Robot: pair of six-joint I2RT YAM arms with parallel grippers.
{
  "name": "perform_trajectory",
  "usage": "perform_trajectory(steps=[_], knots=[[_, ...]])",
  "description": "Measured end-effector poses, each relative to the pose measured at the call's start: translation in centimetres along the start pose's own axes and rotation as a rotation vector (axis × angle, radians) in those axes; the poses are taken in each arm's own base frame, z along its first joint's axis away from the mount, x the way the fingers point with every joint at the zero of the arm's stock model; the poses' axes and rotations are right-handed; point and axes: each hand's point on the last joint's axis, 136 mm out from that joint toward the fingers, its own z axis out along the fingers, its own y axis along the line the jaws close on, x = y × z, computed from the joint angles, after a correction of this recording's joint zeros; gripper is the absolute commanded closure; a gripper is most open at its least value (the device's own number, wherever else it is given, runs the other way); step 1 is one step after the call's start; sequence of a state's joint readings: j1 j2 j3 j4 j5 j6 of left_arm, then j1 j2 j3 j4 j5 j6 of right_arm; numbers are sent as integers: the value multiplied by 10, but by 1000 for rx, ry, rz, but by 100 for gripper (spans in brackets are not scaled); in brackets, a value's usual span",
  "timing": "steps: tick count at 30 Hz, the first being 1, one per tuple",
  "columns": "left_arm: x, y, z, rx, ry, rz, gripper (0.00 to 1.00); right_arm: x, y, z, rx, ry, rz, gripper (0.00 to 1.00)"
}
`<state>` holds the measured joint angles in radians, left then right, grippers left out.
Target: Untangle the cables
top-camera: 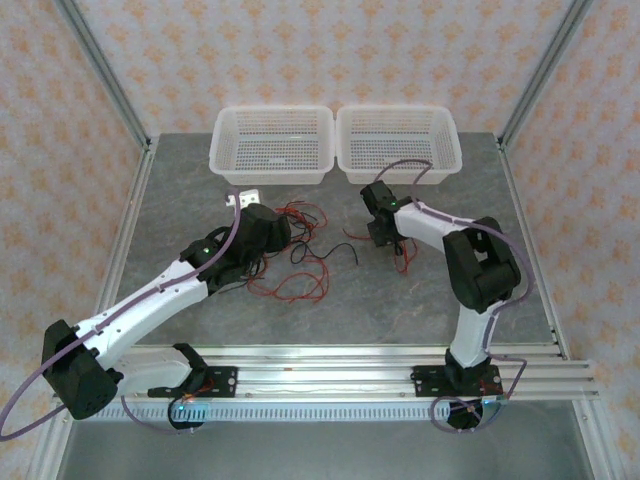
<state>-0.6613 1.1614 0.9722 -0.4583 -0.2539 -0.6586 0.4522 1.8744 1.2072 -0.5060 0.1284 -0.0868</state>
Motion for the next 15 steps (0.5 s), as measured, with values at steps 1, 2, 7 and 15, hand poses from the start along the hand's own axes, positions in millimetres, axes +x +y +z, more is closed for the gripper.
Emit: perform_trajectory(steps=[1, 2, 7, 15], knots=[[0, 0, 0, 2, 2, 0, 31, 1, 1, 4, 0, 9, -7, 71], [0, -1, 0, 3, 3, 0, 31, 3, 2, 7, 2, 17, -11, 75], [1, -1, 0, 3, 3, 0, 31, -2, 4, 9, -2, 9, -17, 77], [1, -1, 0, 6, 5, 0, 31, -5, 2, 8, 3, 6, -28, 100]])
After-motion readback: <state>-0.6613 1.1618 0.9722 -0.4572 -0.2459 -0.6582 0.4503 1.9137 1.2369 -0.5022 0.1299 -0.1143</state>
